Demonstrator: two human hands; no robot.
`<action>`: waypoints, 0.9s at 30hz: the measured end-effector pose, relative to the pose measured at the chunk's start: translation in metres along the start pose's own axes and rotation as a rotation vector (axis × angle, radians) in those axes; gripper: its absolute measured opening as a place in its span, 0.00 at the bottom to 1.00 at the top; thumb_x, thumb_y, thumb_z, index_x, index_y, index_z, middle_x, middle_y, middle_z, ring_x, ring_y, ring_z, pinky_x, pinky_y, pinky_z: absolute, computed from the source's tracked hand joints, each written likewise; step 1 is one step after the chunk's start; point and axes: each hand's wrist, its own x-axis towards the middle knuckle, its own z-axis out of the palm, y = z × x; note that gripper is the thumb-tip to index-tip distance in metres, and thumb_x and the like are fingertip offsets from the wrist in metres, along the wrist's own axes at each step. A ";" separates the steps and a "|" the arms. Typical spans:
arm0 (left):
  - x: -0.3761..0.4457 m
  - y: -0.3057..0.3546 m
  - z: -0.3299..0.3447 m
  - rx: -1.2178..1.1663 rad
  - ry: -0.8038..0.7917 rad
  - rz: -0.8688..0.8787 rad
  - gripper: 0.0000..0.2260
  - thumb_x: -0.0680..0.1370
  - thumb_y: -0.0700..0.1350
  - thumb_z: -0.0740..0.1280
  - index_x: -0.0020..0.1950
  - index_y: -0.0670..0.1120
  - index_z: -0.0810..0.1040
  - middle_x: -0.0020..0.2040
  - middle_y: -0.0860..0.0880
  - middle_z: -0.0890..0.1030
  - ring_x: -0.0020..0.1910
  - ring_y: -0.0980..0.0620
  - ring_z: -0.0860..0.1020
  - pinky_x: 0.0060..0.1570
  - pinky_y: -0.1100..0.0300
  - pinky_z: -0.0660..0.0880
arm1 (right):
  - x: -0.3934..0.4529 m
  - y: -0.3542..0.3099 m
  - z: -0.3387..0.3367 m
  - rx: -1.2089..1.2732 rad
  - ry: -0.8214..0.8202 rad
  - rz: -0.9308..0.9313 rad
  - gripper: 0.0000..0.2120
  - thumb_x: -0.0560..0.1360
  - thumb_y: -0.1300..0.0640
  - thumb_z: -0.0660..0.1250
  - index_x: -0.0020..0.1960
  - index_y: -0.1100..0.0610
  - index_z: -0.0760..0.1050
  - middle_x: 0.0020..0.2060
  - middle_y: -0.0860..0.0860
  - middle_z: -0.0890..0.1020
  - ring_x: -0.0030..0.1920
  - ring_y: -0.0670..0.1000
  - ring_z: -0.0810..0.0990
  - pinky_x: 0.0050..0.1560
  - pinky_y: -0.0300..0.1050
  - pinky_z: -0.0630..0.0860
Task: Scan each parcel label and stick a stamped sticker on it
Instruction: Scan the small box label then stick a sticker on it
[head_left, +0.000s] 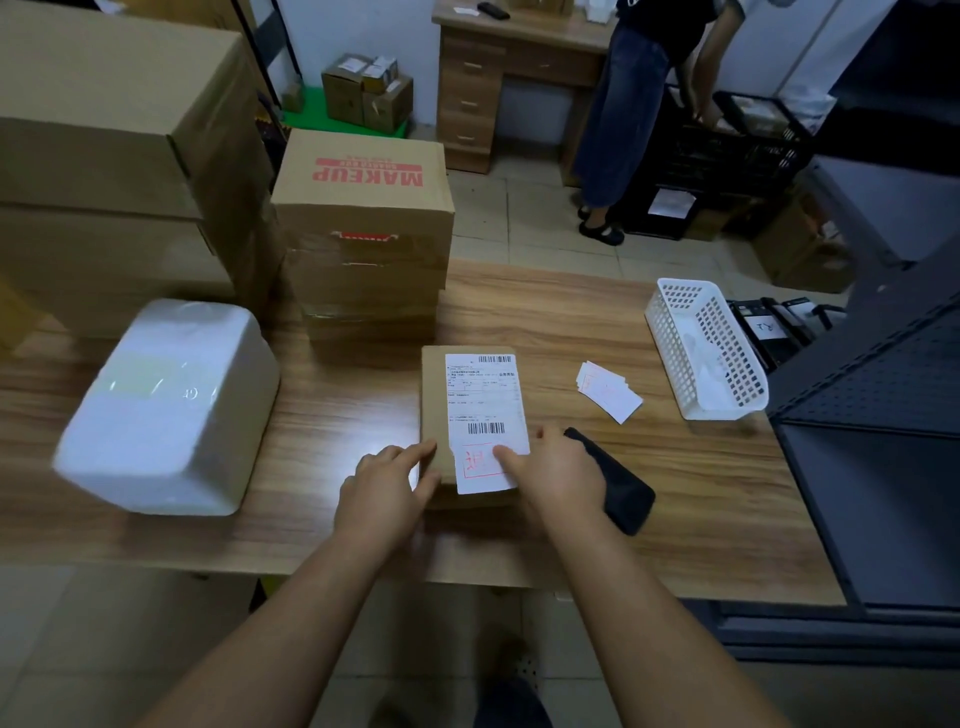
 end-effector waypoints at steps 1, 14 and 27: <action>0.000 0.000 0.000 -0.007 -0.002 -0.003 0.20 0.80 0.57 0.61 0.72 0.61 0.69 0.64 0.54 0.76 0.64 0.49 0.70 0.59 0.52 0.69 | 0.003 0.008 -0.003 -0.018 -0.002 0.039 0.24 0.77 0.37 0.61 0.61 0.55 0.72 0.52 0.53 0.81 0.50 0.56 0.80 0.40 0.47 0.76; 0.002 0.000 -0.001 0.043 0.011 0.000 0.19 0.79 0.60 0.62 0.70 0.62 0.70 0.62 0.55 0.78 0.63 0.49 0.72 0.58 0.52 0.71 | -0.005 0.017 0.057 -0.316 0.119 -0.689 0.26 0.79 0.42 0.49 0.72 0.49 0.72 0.73 0.47 0.71 0.73 0.52 0.69 0.70 0.52 0.66; 0.001 0.000 -0.003 0.076 -0.005 -0.012 0.20 0.80 0.62 0.59 0.72 0.64 0.67 0.62 0.55 0.77 0.63 0.49 0.72 0.57 0.52 0.69 | 0.021 0.055 0.038 0.045 0.147 -0.842 0.23 0.73 0.65 0.74 0.67 0.56 0.77 0.69 0.50 0.75 0.71 0.52 0.69 0.68 0.50 0.72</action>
